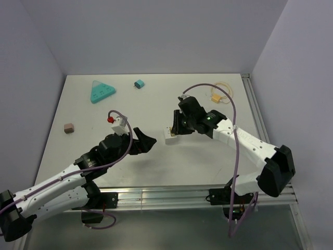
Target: Insert the plug
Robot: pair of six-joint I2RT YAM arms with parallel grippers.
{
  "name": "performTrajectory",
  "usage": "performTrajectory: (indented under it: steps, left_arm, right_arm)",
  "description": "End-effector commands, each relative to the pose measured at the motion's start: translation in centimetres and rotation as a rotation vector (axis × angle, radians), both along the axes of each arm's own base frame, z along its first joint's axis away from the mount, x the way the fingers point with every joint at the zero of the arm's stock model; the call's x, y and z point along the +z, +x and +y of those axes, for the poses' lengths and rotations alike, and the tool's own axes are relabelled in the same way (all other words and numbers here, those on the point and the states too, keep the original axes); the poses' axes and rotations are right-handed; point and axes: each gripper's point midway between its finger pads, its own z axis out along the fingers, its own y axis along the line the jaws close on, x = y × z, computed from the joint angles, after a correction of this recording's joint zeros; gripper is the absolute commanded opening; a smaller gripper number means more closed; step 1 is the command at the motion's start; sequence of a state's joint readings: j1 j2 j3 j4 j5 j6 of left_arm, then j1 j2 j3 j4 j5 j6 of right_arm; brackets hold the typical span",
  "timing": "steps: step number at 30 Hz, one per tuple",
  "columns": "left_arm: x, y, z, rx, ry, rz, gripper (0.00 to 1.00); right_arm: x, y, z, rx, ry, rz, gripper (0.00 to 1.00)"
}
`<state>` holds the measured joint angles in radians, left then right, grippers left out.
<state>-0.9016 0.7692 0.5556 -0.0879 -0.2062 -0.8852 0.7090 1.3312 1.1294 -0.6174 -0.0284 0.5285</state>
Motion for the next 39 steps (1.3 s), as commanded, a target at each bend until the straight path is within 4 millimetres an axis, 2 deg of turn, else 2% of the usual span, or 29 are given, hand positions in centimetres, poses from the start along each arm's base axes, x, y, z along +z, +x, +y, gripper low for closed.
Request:
performTrajectory:
  steps: [1,4,11,13,16,20,35,39]
  left_arm:
    - [-1.0,0.7,0.8,0.082,0.027,0.076,1.0]
    - [-1.5,0.4,1.0,0.091,0.029,0.1,1.0]
    - [-0.9,-0.3,1.8,0.094,-0.025,0.077,1.0]
    - [-0.5,-0.4,2.1,0.099,-0.041,0.061,1.0]
    - [0.1,-0.4,2.6,0.109,-0.052,0.039,1.0]
    - [0.7,-0.4,2.6,0.104,-0.062,0.021,0.99]
    - [0.1,-0.5,1.7,0.061,-0.043,0.023,1.0]
    - [0.2,-0.6,1.7,0.057,-0.052,0.015,0.99]
  right_arm:
    - [0.8,2.4,-0.9,-0.115,-0.078,-0.034,0.0]
    - [-0.7,3.6,-0.9,-0.148,-0.152,-0.001,0.0]
    - [-1.1,4.8,0.5,-0.123,-0.192,0.045,0.0]
    - [-2.1,4.9,0.7,-0.121,-0.214,0.077,0.0]
    - [-2.5,4.9,1.0,-0.113,-0.225,0.102,0.0]
    - [-3.0,4.8,0.4,-0.127,-0.27,0.123,0.0]
    - [-5.4,5.2,1.4,-0.113,-0.268,0.151,0.0]
    - [-5.4,5.4,1.7,-0.113,-0.26,0.144,0.0]
